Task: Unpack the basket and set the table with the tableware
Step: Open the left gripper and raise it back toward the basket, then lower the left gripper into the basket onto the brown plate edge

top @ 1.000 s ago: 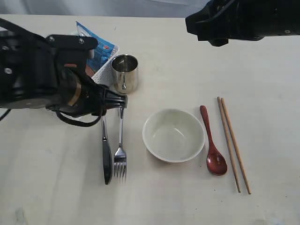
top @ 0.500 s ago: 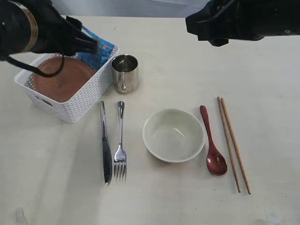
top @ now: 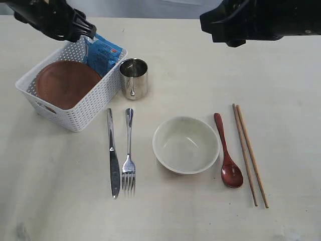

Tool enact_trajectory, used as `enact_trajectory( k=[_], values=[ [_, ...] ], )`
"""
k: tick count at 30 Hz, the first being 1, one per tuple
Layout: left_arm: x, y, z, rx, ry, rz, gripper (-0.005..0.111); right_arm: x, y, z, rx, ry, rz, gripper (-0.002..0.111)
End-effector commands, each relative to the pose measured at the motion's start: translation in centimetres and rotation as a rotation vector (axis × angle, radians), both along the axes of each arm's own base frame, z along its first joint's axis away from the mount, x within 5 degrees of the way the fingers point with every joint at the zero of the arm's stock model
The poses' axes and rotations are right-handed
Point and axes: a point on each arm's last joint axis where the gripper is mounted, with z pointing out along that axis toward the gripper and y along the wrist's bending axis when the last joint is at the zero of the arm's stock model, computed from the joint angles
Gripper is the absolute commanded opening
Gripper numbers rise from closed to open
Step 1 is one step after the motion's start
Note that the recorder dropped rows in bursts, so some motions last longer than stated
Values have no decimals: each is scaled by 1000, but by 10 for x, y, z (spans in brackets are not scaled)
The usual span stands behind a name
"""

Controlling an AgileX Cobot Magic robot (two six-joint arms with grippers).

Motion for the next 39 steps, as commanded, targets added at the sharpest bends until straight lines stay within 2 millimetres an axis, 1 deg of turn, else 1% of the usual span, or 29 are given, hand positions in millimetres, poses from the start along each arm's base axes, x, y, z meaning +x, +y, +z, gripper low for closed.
enact_trajectory(
  k=[1, 5, 10, 16, 21, 24, 29, 32, 35, 37, 39],
  values=[
    [22, -12, -9, -7, 77, -88, 66, 1, -2, 2, -9, -25, -6, 60],
    [40, -19, -21, -55, 67, -58, 66, 1, -2, 2, -9, -25, -6, 60],
    [52, -25, -34, -122, 25, -27, 66, 1, -2, 2, -12, -27, -4, 60],
    [57, -27, -44, -139, 23, -22, 66, 1, -2, 3, -10, -31, -6, 60],
    [57, -27, -44, -137, 27, -20, 66, 1, -2, 3, -10, -33, -7, 60],
    [54, -25, -44, -107, 60, -20, 66, 1, -2, 3, -9, -34, -8, 60],
    [41, -16, -22, 29, 124, -94, 66, 1, -2, 3, -8, -38, -10, 60],
    [36, -11, 0, 93, 104, -119, 66, 2, -3, 3, -7, -40, -11, 60],
    [31, -7, 18, 100, 73, -104, 66, 2, -3, 3, -7, -40, -11, 60],
    [27, -5, 24, 116, 96, -96, 66, 2, -3, 3, -6, -38, -12, 60],
    [23, -2, 26, 166, 152, -120, 66, 2, -3, 3, -8, -39, -11, 60]
  ],
)
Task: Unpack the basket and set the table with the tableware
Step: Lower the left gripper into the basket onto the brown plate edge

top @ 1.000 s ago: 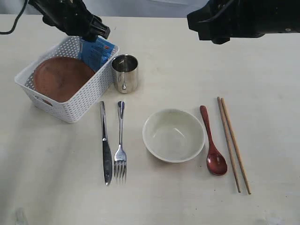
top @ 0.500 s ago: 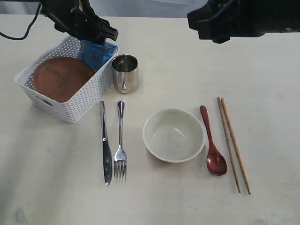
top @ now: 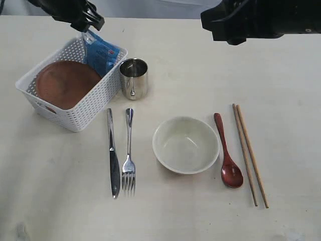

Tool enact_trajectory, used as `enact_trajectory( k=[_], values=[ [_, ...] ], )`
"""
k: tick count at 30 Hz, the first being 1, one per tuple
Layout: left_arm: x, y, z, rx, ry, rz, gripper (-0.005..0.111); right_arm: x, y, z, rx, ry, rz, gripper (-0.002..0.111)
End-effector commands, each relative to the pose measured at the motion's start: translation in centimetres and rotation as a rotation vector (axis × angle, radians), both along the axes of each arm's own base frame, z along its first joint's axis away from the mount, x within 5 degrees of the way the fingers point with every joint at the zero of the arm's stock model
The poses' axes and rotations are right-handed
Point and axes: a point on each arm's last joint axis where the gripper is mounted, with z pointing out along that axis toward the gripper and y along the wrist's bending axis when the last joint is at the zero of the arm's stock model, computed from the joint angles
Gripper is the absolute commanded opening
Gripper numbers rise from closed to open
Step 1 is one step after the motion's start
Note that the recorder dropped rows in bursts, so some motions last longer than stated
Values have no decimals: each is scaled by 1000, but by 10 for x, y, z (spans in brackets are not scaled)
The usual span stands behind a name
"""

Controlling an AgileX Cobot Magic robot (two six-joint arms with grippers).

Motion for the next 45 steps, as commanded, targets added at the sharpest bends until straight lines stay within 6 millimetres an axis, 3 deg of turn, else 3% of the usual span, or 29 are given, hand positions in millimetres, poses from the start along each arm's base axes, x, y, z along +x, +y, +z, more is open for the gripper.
enact_trajectory(
  k=[1, 6, 8, 11, 16, 24, 29, 35, 42, 45],
  values=[
    [-10, 8, 9, 113, 100, -51, 66, 0, -2, 2, -3, -21, -7, 60],
    [-20, 13, 5, 335, 285, -361, 65, 0, -2, 2, -10, -27, -1, 60],
    [-27, 15, 3, 357, 370, -381, 63, 0, -2, 2, -10, -27, -1, 60],
    [-33, 15, 3, 251, 408, -198, 63, 0, -2, 2, -15, -31, 2, 60],
    [-39, 11, -8, -9, 368, 284, 63, 1, -2, 3, -11, -43, -5, 60],
    [-54, 14, -35, -86, 408, 585, 64, 1, -2, 3, -15, -32, 1, 60],
    [-55, 17, -50, -94, 364, 617, 64, 1, -2, 3, -12, -31, 0, 60],
    [-45, 11, -49, -200, 269, 605, 64, 0, -2, 2, -11, -26, 2, 60],
    [-45, 14, -49, -169, 260, 617, 64, 0, -2, 2, -11, -26, 2, 60],
    [-44, 15, -48, -165, 247, 610, 73, 0, -2, 2, -11, -26, 2, 60]
  ],
)
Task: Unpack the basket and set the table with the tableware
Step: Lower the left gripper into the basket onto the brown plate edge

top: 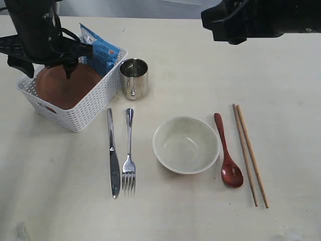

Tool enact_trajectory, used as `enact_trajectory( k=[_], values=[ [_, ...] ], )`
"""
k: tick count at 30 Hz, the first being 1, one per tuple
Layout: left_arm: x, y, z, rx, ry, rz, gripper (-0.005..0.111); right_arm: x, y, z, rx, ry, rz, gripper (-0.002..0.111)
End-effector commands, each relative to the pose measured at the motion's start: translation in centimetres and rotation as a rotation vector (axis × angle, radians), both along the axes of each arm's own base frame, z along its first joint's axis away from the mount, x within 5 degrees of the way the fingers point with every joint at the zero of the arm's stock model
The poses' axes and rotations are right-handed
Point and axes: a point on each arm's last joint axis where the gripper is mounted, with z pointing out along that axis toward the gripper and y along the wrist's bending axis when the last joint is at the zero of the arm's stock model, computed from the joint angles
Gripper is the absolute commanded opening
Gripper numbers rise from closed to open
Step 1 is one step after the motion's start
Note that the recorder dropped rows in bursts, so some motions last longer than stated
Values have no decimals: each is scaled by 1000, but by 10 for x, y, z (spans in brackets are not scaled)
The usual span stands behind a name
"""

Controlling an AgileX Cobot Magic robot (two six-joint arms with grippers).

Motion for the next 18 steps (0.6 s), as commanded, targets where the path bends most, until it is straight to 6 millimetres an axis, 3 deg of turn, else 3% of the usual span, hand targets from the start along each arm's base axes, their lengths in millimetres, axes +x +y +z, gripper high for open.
enact_trajectory(
  k=[1, 9, 11, 14, 18],
  values=[
    [0, 3, 2, 18, -18, 0, 76, 0, -2, 2, 0, -8, -4, 60],
    [2, 8, 2, 15, -31, 4, 80, 0, -2, 2, 0, -8, -4, 60],
    [-1, 18, -8, 19, -8, 23, 80, 0, -2, 2, 0, -8, -4, 60],
    [-3, 16, -23, -23, -44, -13, 80, 0, -2, 2, 0, -8, -4, 60],
    [-1, 15, -25, -39, -76, -26, 80, 0, -2, 2, 2, -8, -5, 60]
  ],
)
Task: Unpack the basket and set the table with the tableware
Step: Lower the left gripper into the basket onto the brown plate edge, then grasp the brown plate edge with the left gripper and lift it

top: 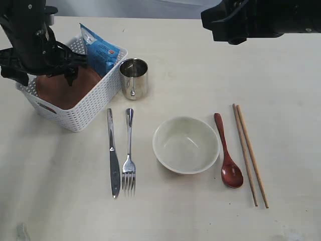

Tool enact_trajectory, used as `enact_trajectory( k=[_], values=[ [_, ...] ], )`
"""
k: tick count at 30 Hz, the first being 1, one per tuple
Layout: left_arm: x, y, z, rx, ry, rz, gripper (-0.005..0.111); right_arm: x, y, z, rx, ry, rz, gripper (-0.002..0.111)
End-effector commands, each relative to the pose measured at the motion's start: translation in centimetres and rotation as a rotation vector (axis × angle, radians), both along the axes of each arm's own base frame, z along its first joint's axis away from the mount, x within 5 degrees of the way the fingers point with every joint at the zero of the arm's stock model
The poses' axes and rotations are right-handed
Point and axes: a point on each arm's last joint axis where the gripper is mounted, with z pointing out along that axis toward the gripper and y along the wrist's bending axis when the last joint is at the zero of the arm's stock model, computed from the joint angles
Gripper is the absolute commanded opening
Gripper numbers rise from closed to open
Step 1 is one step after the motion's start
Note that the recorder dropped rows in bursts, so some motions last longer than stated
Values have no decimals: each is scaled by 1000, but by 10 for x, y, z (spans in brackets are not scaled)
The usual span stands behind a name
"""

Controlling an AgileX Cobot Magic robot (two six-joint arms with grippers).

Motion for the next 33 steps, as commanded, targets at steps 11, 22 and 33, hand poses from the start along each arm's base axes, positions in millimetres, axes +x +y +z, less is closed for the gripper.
enact_trajectory(
  k=[11, 22, 33],
  values=[
    [7, -3, -30, 9, 55, -16, 80, 0, -1, 2, 8, -2, -4, 60],
    [13, -5, -40, -7, 30, -37, 56, -1, -1, 2, 11, 1, -6, 60],
    [10, -4, -40, 10, 57, -47, 0, 0, -1, 2, 12, -1, -7, 60]
  ],
)
